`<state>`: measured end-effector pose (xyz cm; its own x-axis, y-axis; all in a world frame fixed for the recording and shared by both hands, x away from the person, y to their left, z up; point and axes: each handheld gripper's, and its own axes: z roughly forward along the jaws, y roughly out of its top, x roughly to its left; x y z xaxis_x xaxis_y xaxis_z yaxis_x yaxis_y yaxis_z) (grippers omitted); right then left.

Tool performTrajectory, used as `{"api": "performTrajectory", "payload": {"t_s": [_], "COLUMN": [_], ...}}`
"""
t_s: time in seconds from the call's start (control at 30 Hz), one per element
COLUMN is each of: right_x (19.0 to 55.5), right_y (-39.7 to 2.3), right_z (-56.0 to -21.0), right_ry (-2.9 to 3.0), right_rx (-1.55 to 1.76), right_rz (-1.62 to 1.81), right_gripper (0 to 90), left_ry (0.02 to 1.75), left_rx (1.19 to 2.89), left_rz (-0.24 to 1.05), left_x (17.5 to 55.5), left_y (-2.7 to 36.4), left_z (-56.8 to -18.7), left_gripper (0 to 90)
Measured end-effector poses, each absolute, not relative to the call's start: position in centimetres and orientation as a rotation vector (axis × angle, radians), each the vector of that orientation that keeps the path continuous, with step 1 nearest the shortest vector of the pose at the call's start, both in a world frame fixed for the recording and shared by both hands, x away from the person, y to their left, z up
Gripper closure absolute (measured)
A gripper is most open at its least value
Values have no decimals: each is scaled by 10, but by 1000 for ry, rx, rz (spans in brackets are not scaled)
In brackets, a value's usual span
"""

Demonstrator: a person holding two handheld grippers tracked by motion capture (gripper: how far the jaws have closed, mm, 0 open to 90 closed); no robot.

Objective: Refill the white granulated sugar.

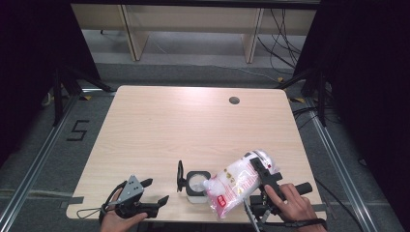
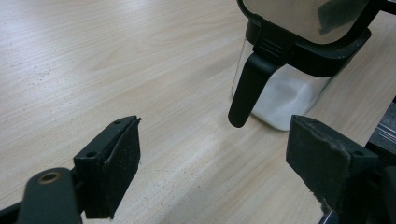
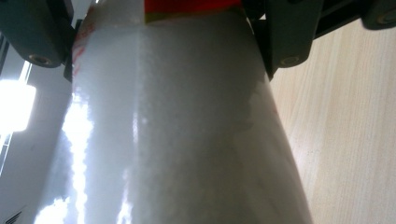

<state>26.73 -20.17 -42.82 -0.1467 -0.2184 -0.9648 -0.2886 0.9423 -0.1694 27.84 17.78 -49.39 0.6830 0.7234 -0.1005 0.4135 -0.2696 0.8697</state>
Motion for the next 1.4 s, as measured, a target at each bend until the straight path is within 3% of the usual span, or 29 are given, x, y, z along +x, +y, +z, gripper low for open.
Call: {"api": "performTrajectory", "payload": {"t_s": [1.4], "right_x": [266], "right_y": [-203], "right_z": [-426], "right_ry": [1743], "right_rx": [-377], "right_rz": [52], "right_gripper": [402], "left_ry": [885], "left_rx": [1907], "left_rz": [396], "left_x": [278], "left_y": [178], "left_z": [-493], "left_gripper": [173]}}
